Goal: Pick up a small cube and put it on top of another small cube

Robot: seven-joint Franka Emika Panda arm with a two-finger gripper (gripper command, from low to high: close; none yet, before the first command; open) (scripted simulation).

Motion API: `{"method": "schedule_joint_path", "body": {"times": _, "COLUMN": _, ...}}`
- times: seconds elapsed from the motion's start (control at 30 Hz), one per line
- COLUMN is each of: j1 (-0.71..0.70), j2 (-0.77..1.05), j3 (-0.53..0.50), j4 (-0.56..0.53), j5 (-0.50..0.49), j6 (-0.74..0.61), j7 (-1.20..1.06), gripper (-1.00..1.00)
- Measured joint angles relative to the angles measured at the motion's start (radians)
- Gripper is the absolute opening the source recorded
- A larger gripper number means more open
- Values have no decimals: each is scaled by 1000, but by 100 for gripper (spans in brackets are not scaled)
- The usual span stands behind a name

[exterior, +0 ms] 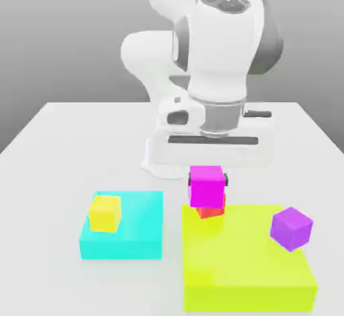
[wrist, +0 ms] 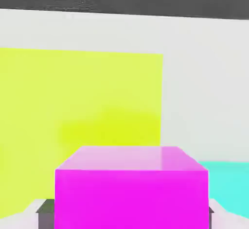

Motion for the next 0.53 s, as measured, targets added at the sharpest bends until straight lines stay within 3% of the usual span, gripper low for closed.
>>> {"method": "schedule_joint_path", "body": {"times": 0.23, "j1": 98, "j2": -239, "j3": -27, "j4": -172, "j5": 60, "j6": -65, "j7": -140, "gripper": -100}}
{"method": "schedule_joint_path", "body": {"times": 0.43, "j1": 103, "j2": -86, "j3": -13, "j4": -236, "j5": 76, "j6": 152, "j7": -159, "gripper": -100}}
{"method": "schedule_joint_path", "body": {"times": 0.47, "j1": 103, "j2": -57, "j3": -11, "j4": -243, "j5": 78, "j6": 188, "j7": -158, "gripper": 100}}
{"method": "schedule_joint_path", "body": {"times": 0.53, "j1": 103, "j2": -57, "j3": -11, "j4": -243, "j5": 78, "j6": 188, "j7": -158, "gripper": 100}}
